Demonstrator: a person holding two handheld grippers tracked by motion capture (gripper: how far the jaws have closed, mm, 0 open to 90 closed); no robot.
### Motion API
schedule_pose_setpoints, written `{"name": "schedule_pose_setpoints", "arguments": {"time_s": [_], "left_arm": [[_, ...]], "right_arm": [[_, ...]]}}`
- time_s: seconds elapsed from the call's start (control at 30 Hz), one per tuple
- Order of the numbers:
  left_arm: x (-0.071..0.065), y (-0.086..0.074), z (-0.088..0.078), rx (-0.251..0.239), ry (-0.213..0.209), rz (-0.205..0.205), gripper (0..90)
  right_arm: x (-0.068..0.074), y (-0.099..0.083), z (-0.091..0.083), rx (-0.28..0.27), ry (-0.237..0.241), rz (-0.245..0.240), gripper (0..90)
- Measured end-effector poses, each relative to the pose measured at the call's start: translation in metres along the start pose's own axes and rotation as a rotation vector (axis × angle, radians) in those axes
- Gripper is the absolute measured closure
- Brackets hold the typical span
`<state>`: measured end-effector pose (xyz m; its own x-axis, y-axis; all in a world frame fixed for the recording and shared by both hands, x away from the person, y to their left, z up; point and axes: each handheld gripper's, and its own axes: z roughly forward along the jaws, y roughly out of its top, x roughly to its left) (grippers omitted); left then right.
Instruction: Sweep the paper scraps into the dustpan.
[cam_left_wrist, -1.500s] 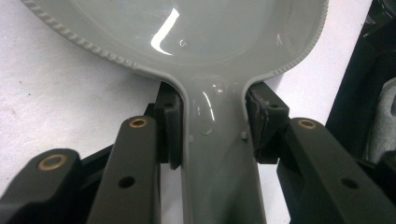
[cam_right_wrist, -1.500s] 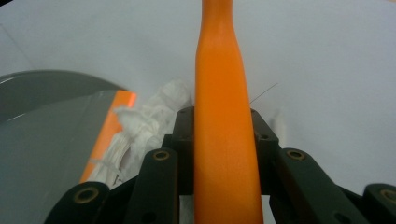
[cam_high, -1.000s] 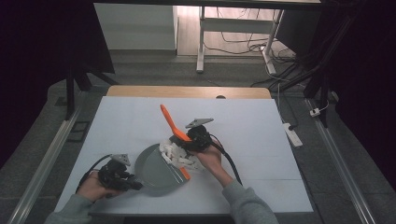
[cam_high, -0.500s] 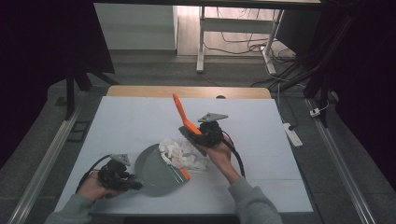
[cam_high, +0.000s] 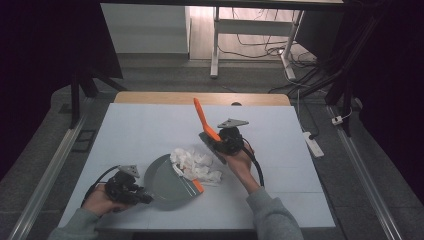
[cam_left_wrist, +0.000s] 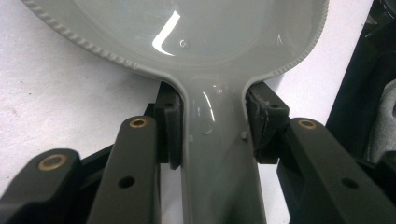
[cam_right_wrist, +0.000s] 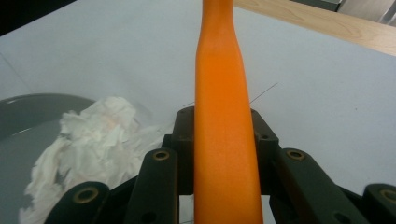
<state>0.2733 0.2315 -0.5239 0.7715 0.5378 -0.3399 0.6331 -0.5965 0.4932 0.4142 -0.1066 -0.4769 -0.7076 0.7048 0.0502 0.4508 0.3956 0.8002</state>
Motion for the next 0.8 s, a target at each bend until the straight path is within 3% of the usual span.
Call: {"name": "schedule_pose_setpoints", "arguments": {"time_s": [0.37,0.53,0.8], "left_arm": [[0.000,0.000,-0.001,-0.002,0.001,0.000,61.1],[0.000,0.000,-0.001,-0.003,0.001,0.000,61.1],[-0.001,0.000,-0.001,-0.003,0.002,-0.001,61.1]], "right_arm": [[-0.008,0.009,0.028,0.060,-0.029,-0.014,70.3],[-0.003,0.010,0.039,0.085,-0.029,-0.025,70.3],[0.013,0.011,0.053,0.116,0.012,-0.048,70.3]]}}
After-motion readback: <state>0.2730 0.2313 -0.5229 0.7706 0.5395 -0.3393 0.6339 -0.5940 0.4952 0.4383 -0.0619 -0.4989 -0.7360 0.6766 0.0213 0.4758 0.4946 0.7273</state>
